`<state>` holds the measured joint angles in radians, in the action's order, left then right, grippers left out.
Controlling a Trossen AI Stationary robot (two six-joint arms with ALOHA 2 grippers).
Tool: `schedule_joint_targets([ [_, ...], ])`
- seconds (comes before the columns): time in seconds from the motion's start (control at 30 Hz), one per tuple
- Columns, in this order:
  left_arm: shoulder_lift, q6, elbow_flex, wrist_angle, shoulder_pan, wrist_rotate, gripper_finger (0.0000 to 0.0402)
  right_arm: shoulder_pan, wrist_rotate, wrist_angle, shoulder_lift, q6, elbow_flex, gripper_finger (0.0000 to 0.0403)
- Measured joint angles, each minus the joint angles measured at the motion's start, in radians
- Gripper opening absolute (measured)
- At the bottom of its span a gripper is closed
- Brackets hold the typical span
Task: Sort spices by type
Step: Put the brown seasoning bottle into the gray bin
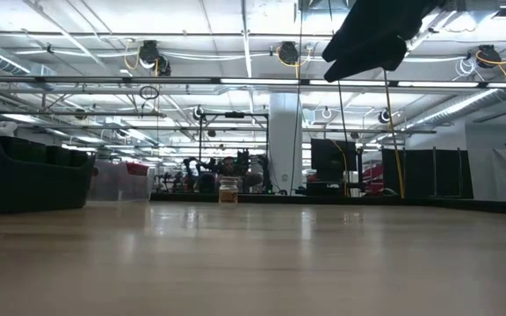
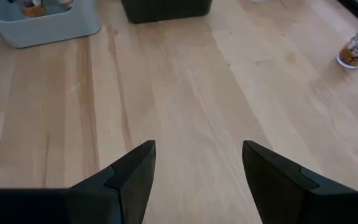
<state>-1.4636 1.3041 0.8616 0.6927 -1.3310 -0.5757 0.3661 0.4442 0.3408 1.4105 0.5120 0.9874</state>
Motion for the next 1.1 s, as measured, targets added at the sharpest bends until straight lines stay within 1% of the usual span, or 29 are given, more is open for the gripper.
schedule_joint_targets([
  [0.17,-0.053,-0.004,0.0,-0.035,0.0,-0.002,0.0188,-0.01,0.0,0.0,0.0,0.0,0.0,0.0222],
  [0.4,-0.12,-0.002,0.0,-0.033,0.001,-0.002,0.0188,-0.019,-0.001,0.0,0.0,-0.002,0.0,0.0222],
  [0.8,-0.127,-0.001,0.0,-0.033,0.001,-0.004,0.0191,-0.019,-0.001,0.0,0.0,-0.003,0.0,0.0222],
  [1.1,-0.155,-0.001,0.0,-0.05,0.018,0.004,0.0197,-0.019,-0.001,0.001,0.0,-0.011,0.0,0.0222],
])
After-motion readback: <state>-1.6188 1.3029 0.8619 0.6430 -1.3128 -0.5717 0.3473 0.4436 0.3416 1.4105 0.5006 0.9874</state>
